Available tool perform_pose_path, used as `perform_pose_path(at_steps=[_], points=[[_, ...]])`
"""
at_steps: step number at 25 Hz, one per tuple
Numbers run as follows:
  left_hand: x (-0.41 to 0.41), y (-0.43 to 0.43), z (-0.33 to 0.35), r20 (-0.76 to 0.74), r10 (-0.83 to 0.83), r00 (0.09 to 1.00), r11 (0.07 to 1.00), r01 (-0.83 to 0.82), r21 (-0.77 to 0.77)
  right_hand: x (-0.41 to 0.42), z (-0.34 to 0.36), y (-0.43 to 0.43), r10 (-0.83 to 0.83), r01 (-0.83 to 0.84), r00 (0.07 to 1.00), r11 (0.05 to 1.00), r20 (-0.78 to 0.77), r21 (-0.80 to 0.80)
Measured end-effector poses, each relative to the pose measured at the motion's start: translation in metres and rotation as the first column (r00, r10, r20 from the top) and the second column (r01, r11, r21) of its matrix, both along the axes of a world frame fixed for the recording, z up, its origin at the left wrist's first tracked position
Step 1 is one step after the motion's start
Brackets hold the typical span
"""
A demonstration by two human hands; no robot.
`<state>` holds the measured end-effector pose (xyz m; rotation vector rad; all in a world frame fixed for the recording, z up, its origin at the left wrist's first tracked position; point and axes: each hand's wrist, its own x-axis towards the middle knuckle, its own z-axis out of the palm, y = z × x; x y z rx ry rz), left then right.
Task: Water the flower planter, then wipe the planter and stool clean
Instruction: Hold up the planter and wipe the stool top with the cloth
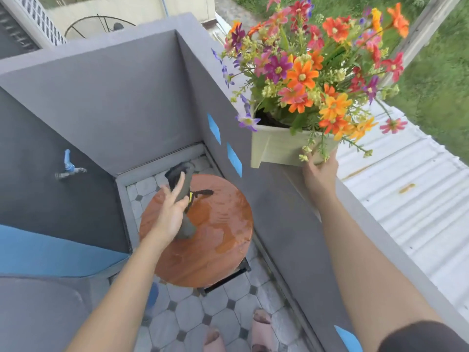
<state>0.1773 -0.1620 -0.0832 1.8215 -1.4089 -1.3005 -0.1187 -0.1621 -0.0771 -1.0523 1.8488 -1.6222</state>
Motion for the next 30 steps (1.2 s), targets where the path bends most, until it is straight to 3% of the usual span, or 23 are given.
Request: perform_pose_path(at_steps=[1,2,4,5,9,12,17,20,22,23,25,30], points=[[0.007,0.008,-0.013,0.285,-0.161,0.945,0.985,0.171,-0.011,0.0,0.0,-0.001,-0.01,0.01,1.0,1.0,-0.004,0.007],[0.01,0.018,-0.029,0.51,-0.282,0.813,0.95,0.311,0.03,0.0,-0.001,-0.002,-0.013,0.013,1.0,1.0,-0.005,0.017],[0.009,0.049,-0.066,0.73,-0.423,0.536,0.855,0.504,0.125,0.002,-0.001,-0.002,-0.021,0.02,0.999,1.0,0.027,0.022],[0.007,0.063,-0.08,0.772,-0.433,0.465,0.808,0.581,0.103,0.002,0.0,-0.002,-0.032,0.031,0.999,0.999,0.036,0.025],[0.011,0.087,-0.099,0.793,-0.455,0.405,0.712,0.701,0.05,0.004,0.002,-0.003,-0.046,0.045,0.999,0.998,0.025,0.032],[0.018,0.09,-0.107,0.803,-0.48,0.354,0.701,0.705,0.108,0.002,-0.001,-0.002,-0.06,0.06,0.998,0.998,0.019,-0.006],[0.017,0.098,-0.088,0.693,-0.633,0.346,0.629,0.751,0.2,0.0,-0.003,-0.005,-0.055,0.055,0.998,0.998,0.033,0.004],[0.031,0.069,-0.077,0.786,-0.517,0.34,0.568,0.823,0.018,-0.002,-0.007,-0.006,-0.05,0.05,0.999,0.999,0.007,-0.009],[0.05,0.045,-0.08,0.835,-0.491,0.246,0.424,0.905,-0.018,-0.003,-0.01,-0.007,-0.047,0.047,0.999,0.999,-0.013,-0.006],[0.059,0.036,-0.087,0.852,-0.505,0.139,0.319,0.947,0.034,-0.004,-0.011,-0.007,-0.053,0.053,0.998,0.999,-0.02,-0.001],[0.068,0.035,-0.103,0.845,-0.534,0.021,0.229,0.966,0.121,-0.003,-0.011,-0.007,-0.068,0.069,0.997,0.998,-0.027,0.008],[0.033,0.061,-0.125,0.839,-0.541,0.066,0.191,0.98,0.046,-0.004,-0.014,-0.008,-0.073,0.074,0.996,0.997,-0.043,0.021]])
